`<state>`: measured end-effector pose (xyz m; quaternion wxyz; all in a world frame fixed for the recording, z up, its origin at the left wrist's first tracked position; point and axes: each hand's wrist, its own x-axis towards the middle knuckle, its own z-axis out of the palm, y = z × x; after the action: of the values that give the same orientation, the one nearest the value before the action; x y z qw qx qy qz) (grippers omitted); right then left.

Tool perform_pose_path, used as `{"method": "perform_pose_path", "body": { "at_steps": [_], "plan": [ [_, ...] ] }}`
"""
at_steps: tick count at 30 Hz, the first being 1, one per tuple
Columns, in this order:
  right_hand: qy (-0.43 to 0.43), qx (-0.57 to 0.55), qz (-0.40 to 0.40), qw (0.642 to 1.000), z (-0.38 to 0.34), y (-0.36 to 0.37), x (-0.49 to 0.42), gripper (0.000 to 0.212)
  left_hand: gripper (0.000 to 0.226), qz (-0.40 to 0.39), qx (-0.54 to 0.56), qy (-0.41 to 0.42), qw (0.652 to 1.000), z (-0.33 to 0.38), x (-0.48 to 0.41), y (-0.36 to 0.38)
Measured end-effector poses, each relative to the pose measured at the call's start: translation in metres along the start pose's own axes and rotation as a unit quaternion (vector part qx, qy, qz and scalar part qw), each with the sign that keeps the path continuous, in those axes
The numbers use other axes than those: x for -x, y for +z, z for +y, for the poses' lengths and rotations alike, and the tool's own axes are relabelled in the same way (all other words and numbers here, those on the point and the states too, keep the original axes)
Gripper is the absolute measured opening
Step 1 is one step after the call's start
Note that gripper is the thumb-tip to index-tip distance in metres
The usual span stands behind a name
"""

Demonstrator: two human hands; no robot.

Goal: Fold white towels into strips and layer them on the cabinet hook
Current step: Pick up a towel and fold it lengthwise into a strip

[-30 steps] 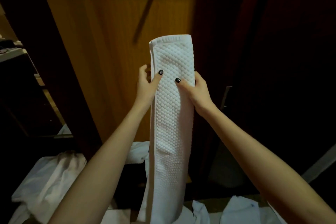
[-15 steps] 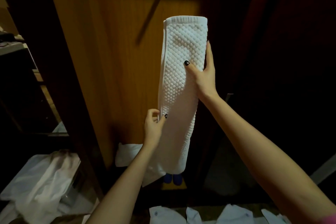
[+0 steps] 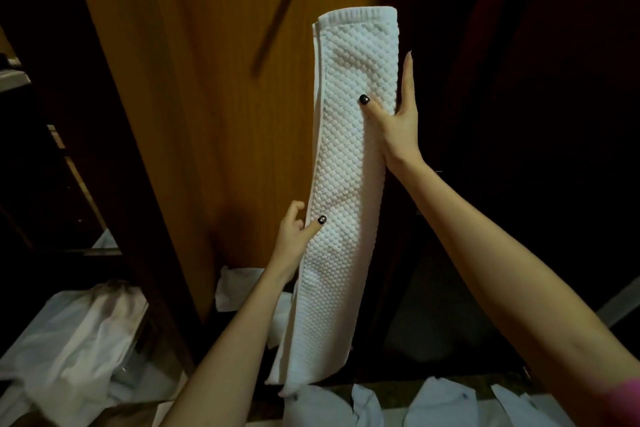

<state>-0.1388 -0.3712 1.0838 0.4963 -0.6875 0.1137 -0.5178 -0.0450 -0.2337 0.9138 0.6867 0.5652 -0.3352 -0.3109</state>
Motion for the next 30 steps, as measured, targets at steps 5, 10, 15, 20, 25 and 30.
{"method": "perform_pose_path", "body": {
  "at_steps": [5,10,15,20,25,30],
  "plan": [
    [0.041,-0.051,-0.013,0.998,0.004,-0.003,-0.002,0.099,0.023,-0.028,-0.019,-0.061,0.998,0.001,0.003,0.002],
    [0.105,-0.084,-0.036,0.990,0.002,-0.011,-0.010,0.101,0.017,-0.032,-0.146,-0.006,0.989,0.004,-0.008,-0.010],
    [0.140,-0.126,-0.055,0.981,-0.004,-0.019,-0.020,0.099,0.010,-0.112,-0.105,0.015,0.988,0.021,-0.012,-0.003],
    [0.132,-0.148,-0.025,0.980,-0.006,-0.026,-0.022,0.096,0.025,-0.020,-0.226,0.112,0.967,0.016,-0.014,0.007],
    [0.099,-0.137,0.012,0.986,0.000,-0.026,-0.011,0.092,0.020,0.024,-0.279,0.115,0.953,-0.008,-0.010,0.018],
    [0.107,-0.162,0.019,0.981,0.003,-0.034,-0.007,0.081,0.042,-0.099,-0.221,-0.054,0.969,-0.030,0.001,0.005]
  ]
}}
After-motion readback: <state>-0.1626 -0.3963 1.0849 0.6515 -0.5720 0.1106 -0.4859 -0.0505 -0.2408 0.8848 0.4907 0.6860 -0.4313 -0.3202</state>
